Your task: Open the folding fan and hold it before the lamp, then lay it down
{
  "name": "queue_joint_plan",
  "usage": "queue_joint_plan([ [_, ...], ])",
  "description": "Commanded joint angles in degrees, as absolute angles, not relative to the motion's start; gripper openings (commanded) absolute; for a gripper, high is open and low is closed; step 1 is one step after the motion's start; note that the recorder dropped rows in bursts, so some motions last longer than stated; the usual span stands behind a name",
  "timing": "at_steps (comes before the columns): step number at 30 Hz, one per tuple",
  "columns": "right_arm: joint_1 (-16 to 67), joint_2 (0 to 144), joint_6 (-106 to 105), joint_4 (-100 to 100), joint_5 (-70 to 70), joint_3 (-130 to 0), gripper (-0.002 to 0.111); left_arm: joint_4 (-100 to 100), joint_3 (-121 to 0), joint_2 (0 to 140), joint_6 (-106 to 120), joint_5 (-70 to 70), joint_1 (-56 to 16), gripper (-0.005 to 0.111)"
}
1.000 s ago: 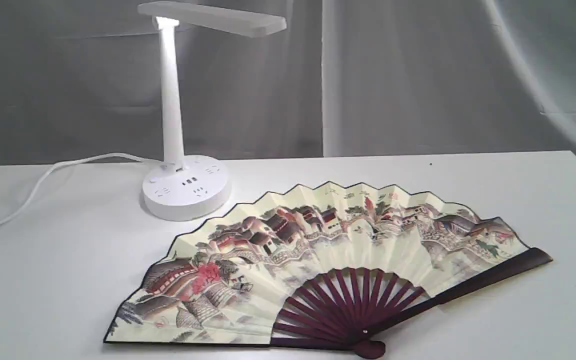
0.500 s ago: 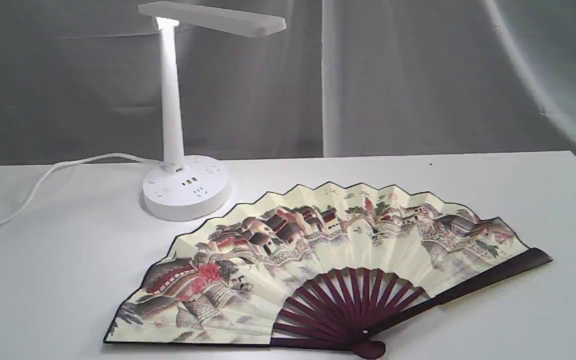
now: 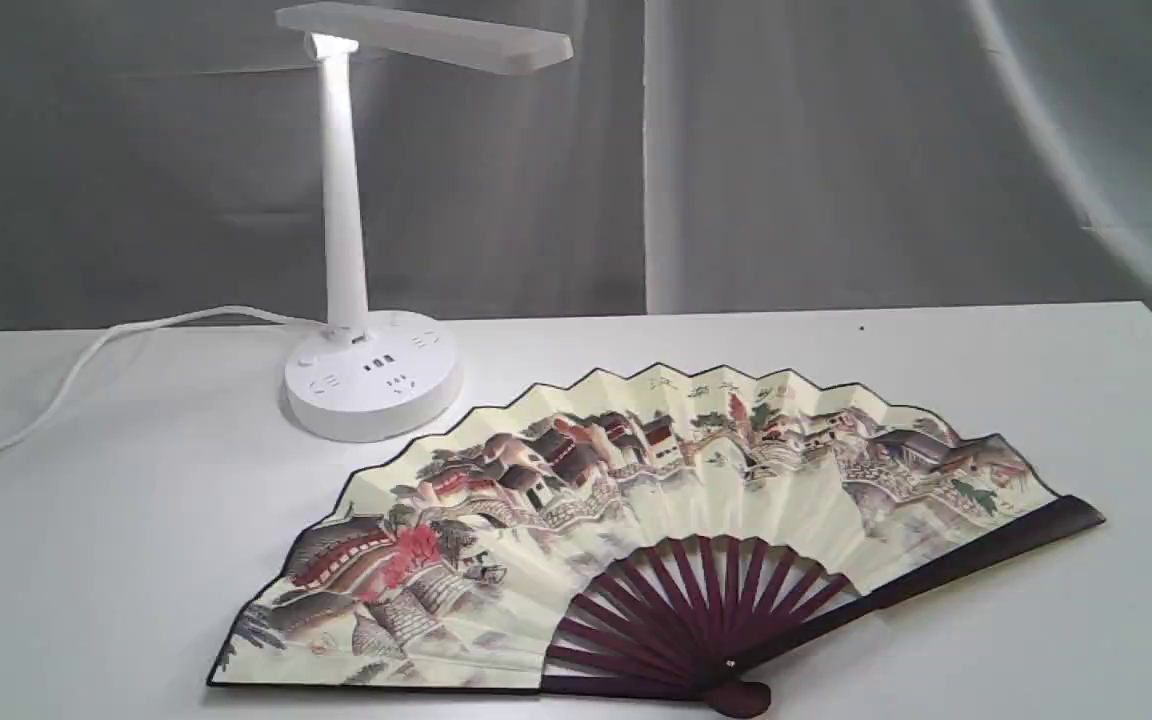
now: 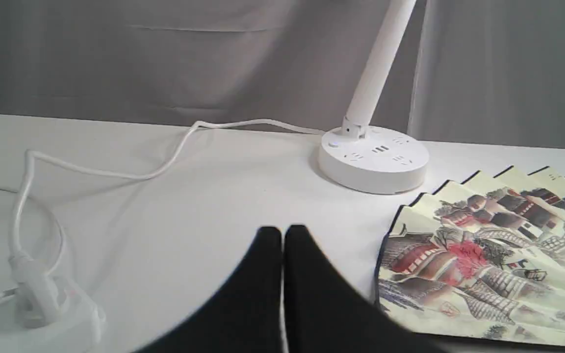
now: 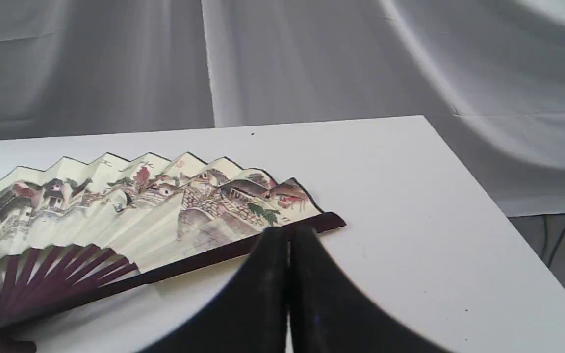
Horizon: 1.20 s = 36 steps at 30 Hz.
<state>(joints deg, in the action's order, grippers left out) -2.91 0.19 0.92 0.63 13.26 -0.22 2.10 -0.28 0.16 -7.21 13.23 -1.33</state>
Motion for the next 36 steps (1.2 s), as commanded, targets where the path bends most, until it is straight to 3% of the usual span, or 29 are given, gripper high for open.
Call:
queue_joint_plan([
  [1,-2.8,0.0,0.0,0.0,12.6,0.0,0.000,2.5,0.0,0.0,-7.2,13.1,-1.6,0.000],
  [36,-2.8,0.0,0.0,1.6,12.6,0.0,0.000,2.3,0.0,0.0,-7.1,12.6,-1.6,0.000],
])
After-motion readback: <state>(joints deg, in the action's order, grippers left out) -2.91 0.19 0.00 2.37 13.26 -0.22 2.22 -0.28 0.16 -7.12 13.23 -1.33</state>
